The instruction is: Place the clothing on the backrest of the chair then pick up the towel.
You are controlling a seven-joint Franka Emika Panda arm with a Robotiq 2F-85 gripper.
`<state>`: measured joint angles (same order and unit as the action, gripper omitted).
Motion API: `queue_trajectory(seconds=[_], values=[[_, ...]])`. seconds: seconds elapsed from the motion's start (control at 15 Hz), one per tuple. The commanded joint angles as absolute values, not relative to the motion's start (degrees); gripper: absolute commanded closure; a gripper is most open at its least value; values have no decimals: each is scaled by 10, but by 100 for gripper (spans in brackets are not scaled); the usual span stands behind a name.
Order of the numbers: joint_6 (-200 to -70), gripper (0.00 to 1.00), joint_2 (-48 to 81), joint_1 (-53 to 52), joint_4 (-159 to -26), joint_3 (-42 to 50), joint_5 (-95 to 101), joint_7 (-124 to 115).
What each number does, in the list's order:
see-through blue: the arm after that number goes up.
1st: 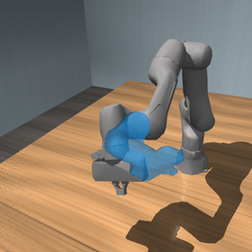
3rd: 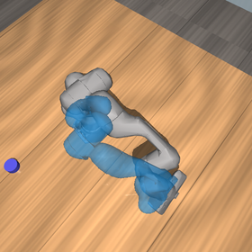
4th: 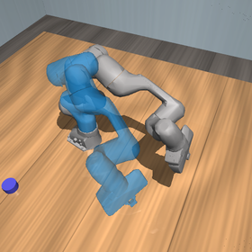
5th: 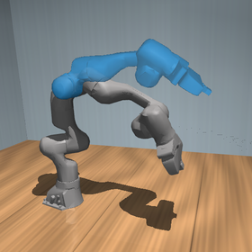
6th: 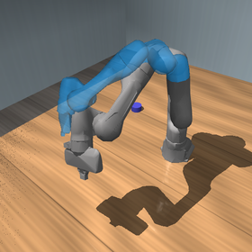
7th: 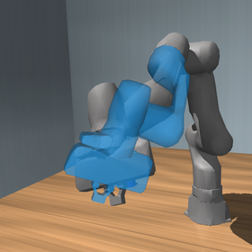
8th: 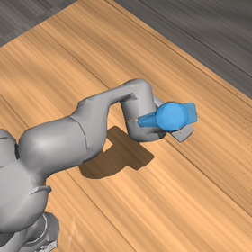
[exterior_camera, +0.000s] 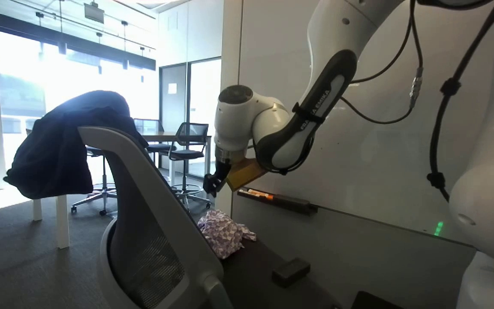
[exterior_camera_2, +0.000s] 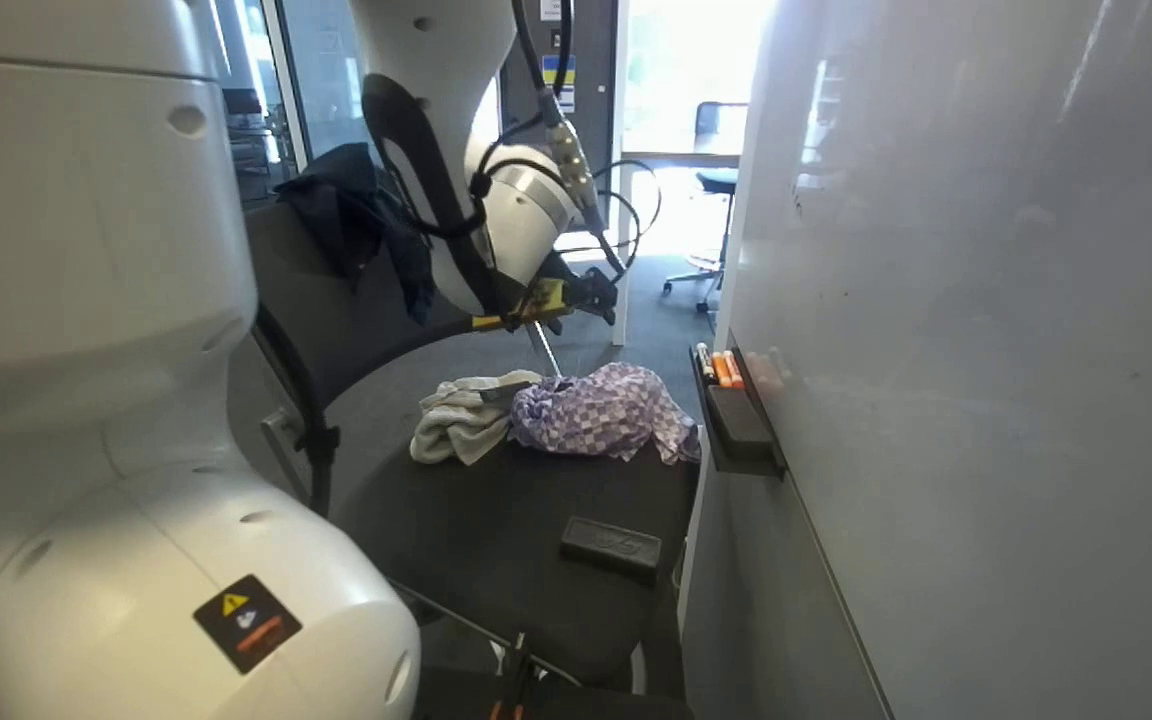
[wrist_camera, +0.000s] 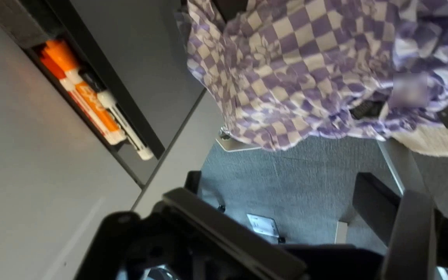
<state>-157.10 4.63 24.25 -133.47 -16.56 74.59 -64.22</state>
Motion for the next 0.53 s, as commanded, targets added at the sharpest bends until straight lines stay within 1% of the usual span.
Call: queue_trajectory(seconds=[0.0,0.13,0.47], values=[[-1563,0,136,248,-1302,-152,777,-668],[-1563,0,179,245,-1288,-149,758,-682],[-1581,0,266,238,-1208,-132,802,-799]])
